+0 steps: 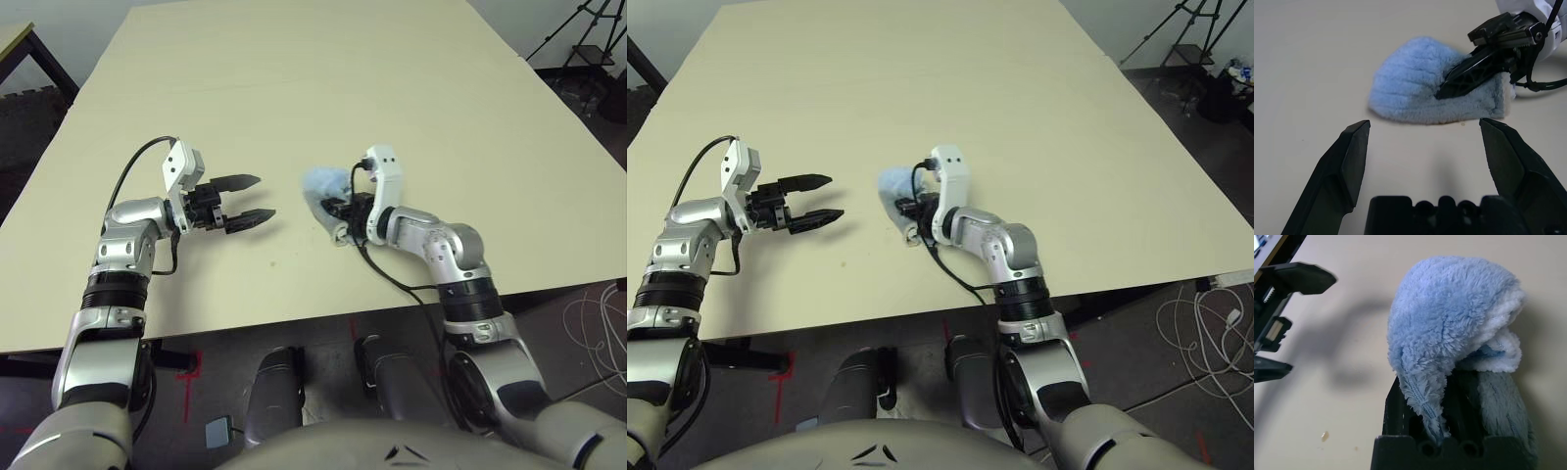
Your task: Wipe the water off the table with a rag.
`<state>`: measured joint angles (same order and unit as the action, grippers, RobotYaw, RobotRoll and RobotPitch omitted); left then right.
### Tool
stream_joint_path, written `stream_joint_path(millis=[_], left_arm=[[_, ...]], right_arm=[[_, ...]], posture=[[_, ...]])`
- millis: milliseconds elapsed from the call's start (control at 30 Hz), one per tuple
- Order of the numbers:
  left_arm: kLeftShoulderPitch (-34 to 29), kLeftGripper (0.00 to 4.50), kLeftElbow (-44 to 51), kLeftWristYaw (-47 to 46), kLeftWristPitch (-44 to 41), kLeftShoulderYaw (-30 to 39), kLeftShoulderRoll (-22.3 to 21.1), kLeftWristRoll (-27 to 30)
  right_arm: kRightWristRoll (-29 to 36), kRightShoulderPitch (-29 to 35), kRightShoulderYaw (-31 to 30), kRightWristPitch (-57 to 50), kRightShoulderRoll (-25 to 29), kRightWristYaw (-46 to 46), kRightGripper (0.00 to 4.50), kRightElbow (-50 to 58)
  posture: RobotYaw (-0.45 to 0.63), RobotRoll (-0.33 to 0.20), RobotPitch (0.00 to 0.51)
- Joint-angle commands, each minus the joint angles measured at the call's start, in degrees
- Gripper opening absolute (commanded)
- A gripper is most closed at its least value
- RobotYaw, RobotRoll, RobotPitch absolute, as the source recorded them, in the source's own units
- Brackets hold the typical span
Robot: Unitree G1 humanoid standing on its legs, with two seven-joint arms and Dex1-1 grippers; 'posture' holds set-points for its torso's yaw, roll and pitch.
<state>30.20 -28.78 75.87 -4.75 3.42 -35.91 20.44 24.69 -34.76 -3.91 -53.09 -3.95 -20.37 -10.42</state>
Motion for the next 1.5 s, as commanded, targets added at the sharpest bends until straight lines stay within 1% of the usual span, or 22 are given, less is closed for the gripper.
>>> stream_joint_path(millis=[33,200,300,400,600,967,1200,1267,1500], left_arm=[[-1.37,4.50,2.28,0.26,-1.43,0.45,-0.58,0.78],[-2.11,4.50,3.65,0.34,-2.86,0.68,-0.94,1.47],[-2.24,4.50,4.07,0.17,-3.43,0.76,-0.91,1.56],[-2.18,4.50,4.10,0.16,-3.66,0.79,-0.90,1.54],[-0.97,4.50,2.74,0.41,-3.22,0.39,-0.63,1.06],[0.07,4.50,1.76,0.61,-2.62,0.01,-0.28,0.68],[-0.03,4.50,1.71,0.47,-2.50,0.16,-0.41,0.67],[0.10,4.50,1.34,0.50,-2.37,0.11,-0.36,0.57],[0.92,4.50,-0.16,0.60,-1.59,-0.24,0.10,0.26]], right_arm=[[-0.34,-0.46,-2.66,-0.73,-1.22,-1.95,0.05,-3.25],[-1.67,-0.44,-3.41,-0.18,-0.78,-3.24,0.05,-4.64],[-2.89,-0.99,-1.56,1.79,0.73,-2.69,0.05,-6.14],[-3.90,-2.32,0.93,4.41,3.96,-2.31,0.05,-7.78],[-3.63,-7.54,6.83,8.71,11.08,-1.99,0.05,-13.75],[-3.66,-15.25,13.93,15.39,18.49,-1.50,0.04,-23.77],[0.06,-17.20,18.92,12.73,23.68,-3.39,0.04,-20.45],[1.30,-17.67,20.19,10.55,26.58,-4.55,0.04,-18.21],[2.07,-17.35,20.53,6.50,33.64,-6.74,0.04,-12.40]], posture=[[-0.12,0.000,0.158],[-0.11,0.000,0.158],[-0.11,0.000,0.157],[-0.12,0.000,0.155],[-0.14,0.000,0.152],[-0.14,0.000,0.151],[-0.14,0.000,0.155],[-0.15,0.000,0.156],[-0.16,0.000,0.157]])
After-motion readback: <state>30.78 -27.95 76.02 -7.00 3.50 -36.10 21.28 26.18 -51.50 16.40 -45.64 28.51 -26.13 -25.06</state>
